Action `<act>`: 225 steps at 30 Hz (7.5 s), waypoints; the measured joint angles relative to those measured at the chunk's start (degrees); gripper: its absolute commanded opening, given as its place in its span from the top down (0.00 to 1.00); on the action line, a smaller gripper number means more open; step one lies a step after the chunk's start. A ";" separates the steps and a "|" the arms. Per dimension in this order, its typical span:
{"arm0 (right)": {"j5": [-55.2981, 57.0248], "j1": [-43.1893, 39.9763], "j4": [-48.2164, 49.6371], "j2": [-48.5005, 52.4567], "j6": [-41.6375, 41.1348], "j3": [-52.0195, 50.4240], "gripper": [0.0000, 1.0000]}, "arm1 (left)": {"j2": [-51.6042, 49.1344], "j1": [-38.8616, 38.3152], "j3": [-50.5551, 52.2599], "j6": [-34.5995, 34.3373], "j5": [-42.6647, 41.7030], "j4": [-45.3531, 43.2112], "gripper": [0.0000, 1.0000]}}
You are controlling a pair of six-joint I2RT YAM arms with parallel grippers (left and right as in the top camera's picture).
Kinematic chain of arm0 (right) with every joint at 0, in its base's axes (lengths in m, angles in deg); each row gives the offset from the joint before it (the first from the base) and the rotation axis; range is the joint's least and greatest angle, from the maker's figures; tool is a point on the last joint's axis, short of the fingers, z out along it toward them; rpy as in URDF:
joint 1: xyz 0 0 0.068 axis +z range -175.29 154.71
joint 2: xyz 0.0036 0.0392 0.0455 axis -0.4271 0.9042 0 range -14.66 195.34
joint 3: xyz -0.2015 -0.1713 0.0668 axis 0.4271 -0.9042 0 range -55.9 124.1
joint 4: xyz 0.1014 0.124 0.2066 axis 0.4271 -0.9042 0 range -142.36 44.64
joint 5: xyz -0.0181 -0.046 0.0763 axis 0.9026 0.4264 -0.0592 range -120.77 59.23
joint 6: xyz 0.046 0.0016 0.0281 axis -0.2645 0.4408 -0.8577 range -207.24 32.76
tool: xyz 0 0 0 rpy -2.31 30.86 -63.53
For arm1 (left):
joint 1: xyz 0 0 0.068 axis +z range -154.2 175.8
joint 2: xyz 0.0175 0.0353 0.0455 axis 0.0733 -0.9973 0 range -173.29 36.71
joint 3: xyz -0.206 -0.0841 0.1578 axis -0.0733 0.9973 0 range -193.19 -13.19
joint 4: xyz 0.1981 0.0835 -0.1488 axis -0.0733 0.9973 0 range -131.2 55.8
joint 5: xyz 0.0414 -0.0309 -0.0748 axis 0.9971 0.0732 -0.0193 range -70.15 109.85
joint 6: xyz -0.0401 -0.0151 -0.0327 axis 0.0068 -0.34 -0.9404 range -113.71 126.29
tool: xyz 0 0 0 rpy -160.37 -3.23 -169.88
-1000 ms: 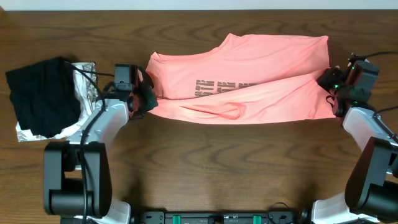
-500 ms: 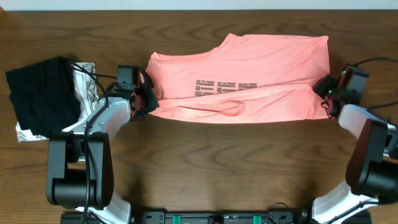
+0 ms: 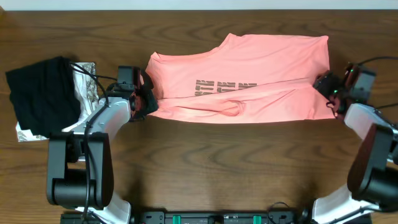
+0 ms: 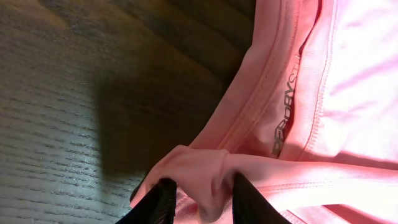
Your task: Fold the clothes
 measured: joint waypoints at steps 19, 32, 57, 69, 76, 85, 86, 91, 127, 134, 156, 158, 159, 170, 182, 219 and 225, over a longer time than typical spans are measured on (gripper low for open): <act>4.74 -0.39 -26.18 -5.70 10.25 4.35 0.99 | 0.37 0.04 0.00 0.48 -3.69 0.66 0.13; 5.33 -0.55 -25.70 4.63 11.15 6.14 0.99 | 11.02 0.04 0.00 0.31 -9.88 2.01 0.04; 7.21 -0.98 -47.06 4.07 10.36 8.22 0.91 | 11.10 -20.35 0.00 4.96 -10.03 5.86 0.10; 10.21 -7.34 -48.39 3.85 8.81 8.09 0.90 | 11.10 -22.56 0.00 5.18 -1.29 4.39 0.10; 10.23 -7.34 -48.43 3.82 8.81 8.07 0.90 | 11.10 -22.56 0.00 5.18 -0.44 4.37 0.10; 10.19 -7.48 -48.37 3.78 8.96 8.02 0.98 | 5.57 -20.76 0.00 5.95 -0.04 -3.61 0.24; 10.10 -7.58 -48.37 3.76 9.01 8.00 0.98 | 4.55 -19.96 0.00 6.01 -0.02 -4.83 0.26; 9.94 -7.69 -48.37 3.76 9.01 8.00 0.99 | 1.05 -16.44 0.00 6.45 0.20 -6.34 0.26; 10.60 -7.69 -61.59 4.79 9.07 6.86 0.91 | -1.25 -15.89 -2.95 7.15 -0.11 22.77 0.09; 10.03 -7.69 -61.37 4.28 9.22 6.82 0.89 | -0.55 -16.13 -2.71 7.63 -0.13 20.61 0.07; -3.06 -7.72 -42.01 -16.37 15.91 13.57 0.35 | 11.93 -13.75 -6.45 9.46 2.58 3.34 0.02; -4.20 -7.72 -38.82 -15.47 16.63 13.57 0.29 | 11.39 -11.82 -6.49 9.46 2.45 0.07 0.02; -4.96 -7.74 -37.00 -14.84 17.18 13.57 0.25 | 10.86 -10.45 -6.54 9.44 2.14 -1.90 0.02; -9.62 -7.74 -20.70 -8.81 19.61 13.57 0.08 | -1.27 -4.70 -6.69 9.55 -1.29 -16.92 0.02; -12.15 -7.72 -14.19 -2.32 19.78 13.57 0.05 | -8.68 -4.79 -6.69 9.68 -3.10 -20.41 0.02; -16.13 -7.72 -11.82 4.68 19.76 13.57 0.05 | -11.32 -4.79 -6.69 12.24 1.51 -23.06 0.00; -16.39 -7.72 -12.46 4.68 20.00 13.57 0.28 | -13.14 -4.83 -7.21 12.87 1.95 -23.96 0.13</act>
